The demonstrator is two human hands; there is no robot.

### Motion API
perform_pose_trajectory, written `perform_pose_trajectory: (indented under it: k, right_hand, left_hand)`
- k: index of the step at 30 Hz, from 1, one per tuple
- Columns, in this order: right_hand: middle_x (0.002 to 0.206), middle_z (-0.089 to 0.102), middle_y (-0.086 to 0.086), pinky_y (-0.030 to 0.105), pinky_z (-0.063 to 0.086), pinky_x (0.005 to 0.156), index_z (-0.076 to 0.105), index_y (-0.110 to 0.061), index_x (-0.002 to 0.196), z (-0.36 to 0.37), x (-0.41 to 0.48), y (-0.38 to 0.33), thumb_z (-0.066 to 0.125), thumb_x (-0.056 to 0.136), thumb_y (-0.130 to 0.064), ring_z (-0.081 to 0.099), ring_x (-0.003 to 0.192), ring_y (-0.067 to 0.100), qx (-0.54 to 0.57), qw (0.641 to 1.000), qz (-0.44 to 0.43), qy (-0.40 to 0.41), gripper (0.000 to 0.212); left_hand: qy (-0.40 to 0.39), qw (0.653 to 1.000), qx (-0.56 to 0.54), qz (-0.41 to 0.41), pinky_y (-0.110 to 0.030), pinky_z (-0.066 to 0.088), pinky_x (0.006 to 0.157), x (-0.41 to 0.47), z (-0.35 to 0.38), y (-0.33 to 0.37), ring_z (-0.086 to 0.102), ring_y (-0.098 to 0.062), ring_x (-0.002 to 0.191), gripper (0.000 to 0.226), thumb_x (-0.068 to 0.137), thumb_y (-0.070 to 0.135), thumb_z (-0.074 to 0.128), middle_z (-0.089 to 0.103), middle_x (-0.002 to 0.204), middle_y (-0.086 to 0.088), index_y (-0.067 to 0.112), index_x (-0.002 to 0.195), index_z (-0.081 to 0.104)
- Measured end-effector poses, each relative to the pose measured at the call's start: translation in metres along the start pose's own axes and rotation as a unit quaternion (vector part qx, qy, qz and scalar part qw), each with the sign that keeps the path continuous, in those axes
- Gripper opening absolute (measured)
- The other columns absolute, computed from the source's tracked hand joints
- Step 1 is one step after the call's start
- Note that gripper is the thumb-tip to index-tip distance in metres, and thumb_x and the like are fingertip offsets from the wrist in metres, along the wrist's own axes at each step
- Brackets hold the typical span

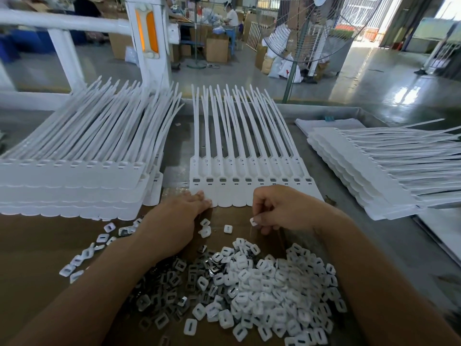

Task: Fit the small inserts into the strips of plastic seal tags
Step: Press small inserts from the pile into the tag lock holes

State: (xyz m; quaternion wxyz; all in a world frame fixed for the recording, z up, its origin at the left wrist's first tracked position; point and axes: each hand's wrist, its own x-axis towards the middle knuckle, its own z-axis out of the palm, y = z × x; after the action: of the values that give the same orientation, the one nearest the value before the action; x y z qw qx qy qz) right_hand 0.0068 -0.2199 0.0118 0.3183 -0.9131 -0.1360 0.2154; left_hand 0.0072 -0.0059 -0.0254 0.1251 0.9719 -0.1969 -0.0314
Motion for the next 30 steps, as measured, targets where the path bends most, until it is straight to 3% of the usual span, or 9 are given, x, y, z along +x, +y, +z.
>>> perform_pose_trajectory:
  k: [3, 9, 16, 22, 27, 30]
  right_hand:
    - [0.061, 0.066, -0.006, 0.013, 0.043, 0.053, 0.055, -0.016, 0.076, -0.001, 0.003, 0.003, 0.065, 0.084, -0.013, 0.064, 0.061, 0.002, 0.033, 0.999, 0.012, 0.037, 0.013]
    - [0.072, 0.065, -0.005, 0.012, 0.043, 0.05, 0.051, -0.018, 0.08, 0.003, 0.009, 0.006, 0.056, 0.09, -0.013, 0.066, 0.061, 0.001, 0.059, 0.994, 0.044, 0.081, 0.013]
    - [0.069, 0.067, -0.004, 0.008, 0.043, 0.049, 0.056, -0.016, 0.078, 0.005, 0.014, 0.009, 0.065, 0.084, -0.01, 0.067, 0.061, 0.003, 0.074, 0.992, 0.041, 0.091, 0.012]
    - [0.075, 0.067, -0.006, 0.013, 0.043, 0.06, 0.057, -0.03, 0.079, 0.01, 0.017, 0.011, 0.058, 0.089, -0.019, 0.063, 0.064, 0.0, 0.004, 0.995, 0.01, 0.104, 0.014]
    - [0.055, 0.058, -0.011, 0.01, 0.039, 0.054, 0.058, -0.028, 0.074, 0.011, 0.018, 0.01, 0.054, 0.092, -0.024, 0.052, 0.048, -0.005, 0.02, 0.988, -0.018, 0.155, 0.019]
    - [0.062, 0.059, -0.011, 0.017, 0.042, 0.062, 0.058, -0.028, 0.073, 0.013, 0.019, 0.008, 0.056, 0.09, -0.023, 0.054, 0.055, -0.004, 0.035, 0.985, -0.023, 0.17, 0.018]
  left_hand:
    - [-0.005, 1.0, 0.0, 0.002, -0.027, 0.01, 0.111, 0.001, -0.001, 0.001, 0.012, -0.009, 0.139, 0.058, 0.091, 0.002, 0.031, 0.016, 0.152, 0.01, 0.031, 0.142, 0.025]
    - [-0.008, 1.0, -0.008, -0.004, -0.026, 0.01, 0.111, 0.002, -0.001, 0.0, 0.013, -0.009, 0.139, 0.058, 0.091, 0.002, 0.031, 0.015, 0.152, 0.01, 0.031, 0.142, 0.025]
    - [0.016, 1.0, -0.014, -0.019, -0.031, 0.017, 0.112, 0.002, 0.007, -0.002, 0.012, -0.01, 0.139, 0.057, 0.091, 0.005, 0.032, 0.017, 0.151, 0.012, 0.033, 0.14, 0.027]
    - [0.028, 0.999, -0.009, -0.014, -0.032, 0.016, 0.112, 0.002, 0.011, -0.005, 0.01, -0.01, 0.139, 0.056, 0.091, 0.006, 0.033, 0.018, 0.151, 0.012, 0.033, 0.14, 0.028]
    - [0.041, 0.999, -0.004, -0.008, -0.029, 0.014, 0.112, 0.002, 0.013, -0.005, 0.011, -0.009, 0.139, 0.056, 0.091, 0.006, 0.034, 0.019, 0.151, 0.012, 0.033, 0.14, 0.028]
    - [0.041, 0.999, -0.003, -0.007, -0.031, 0.017, 0.113, 0.005, 0.015, -0.006, 0.011, -0.008, 0.139, 0.055, 0.092, 0.008, 0.035, 0.019, 0.151, 0.012, 0.033, 0.14, 0.028]
